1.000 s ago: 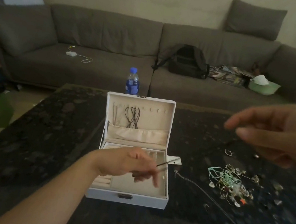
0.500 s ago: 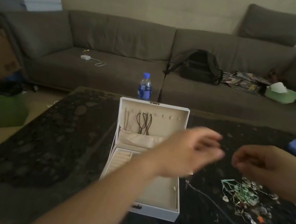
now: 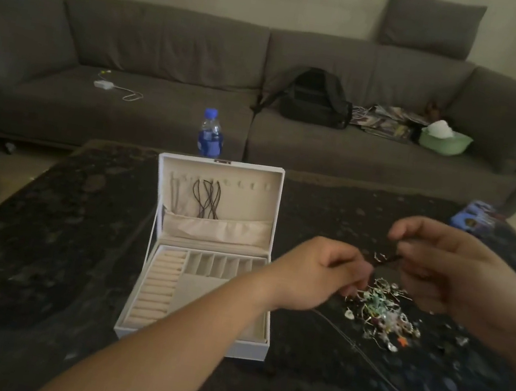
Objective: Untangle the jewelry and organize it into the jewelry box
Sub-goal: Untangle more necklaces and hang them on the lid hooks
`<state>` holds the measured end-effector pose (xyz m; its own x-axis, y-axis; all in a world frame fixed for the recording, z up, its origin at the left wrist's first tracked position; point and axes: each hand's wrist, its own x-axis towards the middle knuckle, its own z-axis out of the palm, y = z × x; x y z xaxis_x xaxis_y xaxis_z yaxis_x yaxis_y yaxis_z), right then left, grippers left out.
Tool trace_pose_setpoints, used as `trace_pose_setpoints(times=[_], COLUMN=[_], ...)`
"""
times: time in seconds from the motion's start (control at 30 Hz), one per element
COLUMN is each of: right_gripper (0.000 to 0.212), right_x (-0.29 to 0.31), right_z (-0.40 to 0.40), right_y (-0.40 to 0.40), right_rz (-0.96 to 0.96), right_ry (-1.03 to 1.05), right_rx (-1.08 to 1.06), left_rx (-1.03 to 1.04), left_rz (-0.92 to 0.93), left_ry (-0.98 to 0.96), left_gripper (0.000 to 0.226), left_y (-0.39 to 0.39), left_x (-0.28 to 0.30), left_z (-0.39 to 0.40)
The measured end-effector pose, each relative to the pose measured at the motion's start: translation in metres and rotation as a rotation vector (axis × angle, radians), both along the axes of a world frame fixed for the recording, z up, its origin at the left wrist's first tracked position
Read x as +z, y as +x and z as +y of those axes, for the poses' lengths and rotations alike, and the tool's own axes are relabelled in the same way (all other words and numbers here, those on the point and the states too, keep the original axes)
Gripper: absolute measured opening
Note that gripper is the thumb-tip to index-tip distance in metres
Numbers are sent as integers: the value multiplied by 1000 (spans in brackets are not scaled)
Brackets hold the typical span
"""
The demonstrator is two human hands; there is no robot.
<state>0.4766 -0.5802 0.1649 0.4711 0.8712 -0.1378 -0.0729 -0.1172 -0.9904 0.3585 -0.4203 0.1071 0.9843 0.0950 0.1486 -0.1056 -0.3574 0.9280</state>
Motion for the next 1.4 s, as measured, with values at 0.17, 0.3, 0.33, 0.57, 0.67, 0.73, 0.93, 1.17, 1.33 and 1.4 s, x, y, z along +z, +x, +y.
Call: trace_pose_setpoints(times=[0.17, 0.3, 0.33, 0.57, 0.67, 0.73, 0.93, 1.17, 1.33, 1.4], right_gripper=[35, 20, 26, 48, 53, 51, 44, 34, 31, 32], right_x=[-7, -12, -14, -25, -41, -49, -22, 22, 30, 33], right_z=[-7, -13, -14, -8, -5, 1, 47, 98, 146, 169], right_y=[8, 13, 12, 11, 4, -2, -32, -44, -56, -57], right_rz=[157, -26, -104, -418, -460, -416, -203, -554, -570, -554], right_ry=[193, 82, 29, -135, -173, -133, 81, -75, 0, 6], right_rx=[-72, -68, -26, 168, 284, 328, 330, 257, 115, 62], left_rx=[52, 107, 112, 174, 145, 115, 115, 340, 473, 506], left_rz=[-17, -48, -62, -40, -61, -74, -45, -131, -120, -91], left_ry=[-51, -113, -143, -286, -152, -62, 208, 134, 6, 9], left_gripper=[30, 30, 31, 32, 32, 30, 26, 26, 27, 26], left_y=[-12, -21, -24, -37, -45, -50, -52, -76, -77, -73], left_x=[-8, -11, -10, 14, 31, 43, 62, 48, 18, 4], left_z=[15, 27, 30, 43, 38, 37, 47, 92, 124, 138])
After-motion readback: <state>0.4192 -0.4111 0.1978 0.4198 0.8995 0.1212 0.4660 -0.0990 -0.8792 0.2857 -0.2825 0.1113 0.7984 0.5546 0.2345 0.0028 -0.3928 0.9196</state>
